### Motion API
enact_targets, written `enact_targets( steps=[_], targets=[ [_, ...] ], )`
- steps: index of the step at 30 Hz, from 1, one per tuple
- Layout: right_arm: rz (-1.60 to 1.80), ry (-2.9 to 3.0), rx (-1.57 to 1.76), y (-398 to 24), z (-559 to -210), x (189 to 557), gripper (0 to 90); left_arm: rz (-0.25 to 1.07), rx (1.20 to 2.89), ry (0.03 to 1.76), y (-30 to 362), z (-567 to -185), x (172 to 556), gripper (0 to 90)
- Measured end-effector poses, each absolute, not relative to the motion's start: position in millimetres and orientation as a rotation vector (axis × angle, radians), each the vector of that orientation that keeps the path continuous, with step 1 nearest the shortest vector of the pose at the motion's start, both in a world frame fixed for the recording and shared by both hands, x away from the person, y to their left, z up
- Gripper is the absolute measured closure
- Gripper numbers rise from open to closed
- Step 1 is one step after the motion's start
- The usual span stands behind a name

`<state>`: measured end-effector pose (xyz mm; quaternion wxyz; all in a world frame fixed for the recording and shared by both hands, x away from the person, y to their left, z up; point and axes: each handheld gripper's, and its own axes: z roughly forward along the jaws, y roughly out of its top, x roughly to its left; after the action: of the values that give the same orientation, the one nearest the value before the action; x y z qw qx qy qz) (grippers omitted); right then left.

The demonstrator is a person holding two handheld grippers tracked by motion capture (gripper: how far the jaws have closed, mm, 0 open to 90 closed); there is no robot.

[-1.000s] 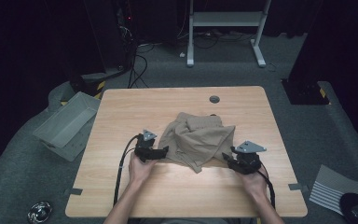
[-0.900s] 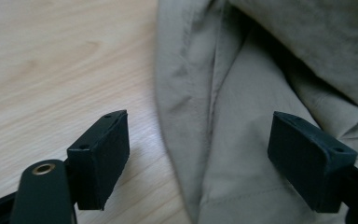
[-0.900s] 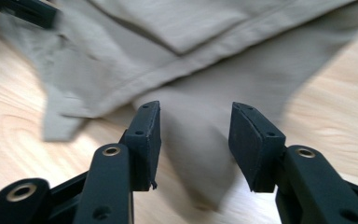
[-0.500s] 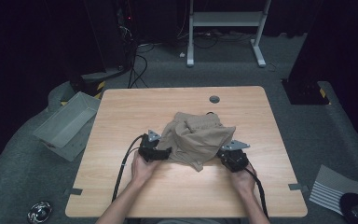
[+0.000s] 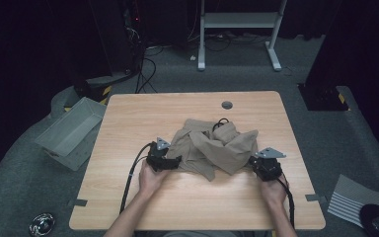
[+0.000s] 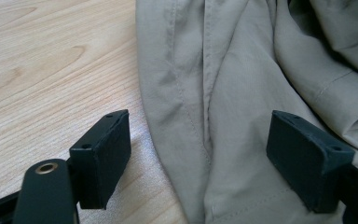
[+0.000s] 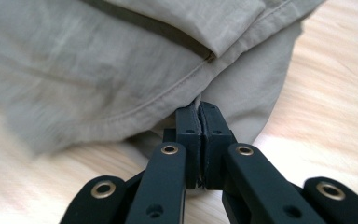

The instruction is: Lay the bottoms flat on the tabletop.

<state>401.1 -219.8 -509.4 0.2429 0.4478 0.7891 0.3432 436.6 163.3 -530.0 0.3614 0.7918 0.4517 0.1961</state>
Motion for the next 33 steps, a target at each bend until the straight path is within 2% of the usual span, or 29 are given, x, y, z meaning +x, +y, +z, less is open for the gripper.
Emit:
enact_targets(
  steps=[4,9,12,14,15,16,17,19,20,25,33],
  targets=[
    [0.931,2.135,1.261,-226,-510,402,85.8,0.503,2.039,1.164,164,-530,437,22.1],
    [0.996,2.178,1.21,-217,-501,383,58.4,0.507,2.038,1.168,164,-530,436,22.4],
    [0.996,2.196,1.174,-210,-501,377,55.4,0.508,2.038,1.168,164,-530,436,22.4],
    [0.999,2.211,1.139,-203,-502,375,56.3,0.508,2.037,1.169,164,-530,436,22.4],
    [0.986,2.215,1.129,-199,-503,377,59.7,0.507,2.038,1.169,164,-530,436,22.4],
    [0.977,2.224,1.138,-195,-505,385,72.0,0.508,2.037,1.169,164,-530,436,22.7],
    [0.977,2.224,1.138,-195,-505,385,72.0,0.511,2.036,1.172,164,-530,437,22.7],
    [0.975,2.237,1.152,-193,-507,396,85.6,0.518,2.03,1.185,165,-530,437,22.9],
    [0.965,2.248,1.148,-192,-507,401,89.6,0.523,2.027,1.192,167,-530,438,22.8],
    [0.893,2.275,1.146,-183,-515,425,90.0,0.563,2.006,1.237,182,-530,442,22.9],
    [0.897,2.227,1.203,-184,-514,437,88.4,0.569,1.969,1.306,198,-530,445,23.3]
  ],
)
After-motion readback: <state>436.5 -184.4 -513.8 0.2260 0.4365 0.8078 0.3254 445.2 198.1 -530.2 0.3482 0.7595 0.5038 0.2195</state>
